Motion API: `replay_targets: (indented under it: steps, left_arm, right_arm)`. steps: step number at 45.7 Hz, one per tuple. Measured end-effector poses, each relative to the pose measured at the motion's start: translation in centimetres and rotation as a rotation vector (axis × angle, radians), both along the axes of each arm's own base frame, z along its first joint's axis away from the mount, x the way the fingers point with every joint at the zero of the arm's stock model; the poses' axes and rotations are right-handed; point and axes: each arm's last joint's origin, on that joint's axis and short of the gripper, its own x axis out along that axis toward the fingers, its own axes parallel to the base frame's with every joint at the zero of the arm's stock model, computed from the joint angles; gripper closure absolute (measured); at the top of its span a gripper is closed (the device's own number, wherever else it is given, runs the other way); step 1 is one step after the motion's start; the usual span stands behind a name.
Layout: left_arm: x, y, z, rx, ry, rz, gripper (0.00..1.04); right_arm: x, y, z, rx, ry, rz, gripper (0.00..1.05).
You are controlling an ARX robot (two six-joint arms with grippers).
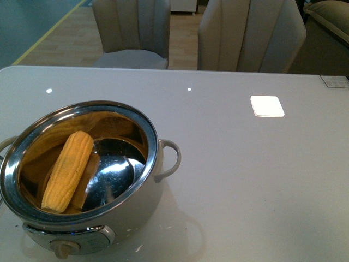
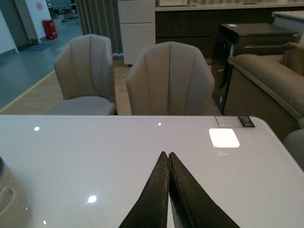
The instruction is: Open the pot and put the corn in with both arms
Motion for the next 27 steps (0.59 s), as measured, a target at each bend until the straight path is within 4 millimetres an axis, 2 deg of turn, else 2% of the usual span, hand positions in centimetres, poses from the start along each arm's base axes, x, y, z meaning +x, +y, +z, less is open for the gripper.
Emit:
replay_targets:
  steps: [22,27]
  left_arm:
    - [0.0,0.0,0.0,0.0,0.0,0.0,0.07]
    - [0.0,0.0,0.0,0.0,0.0,0.0,0.07]
  right_arm:
    - [-0.53,-0.01,0.12,0.0,-0.027,-0.003,1.03]
    - [-0.53,-0.01,0.12,-0.001,-0.027,-0.003,0.87]
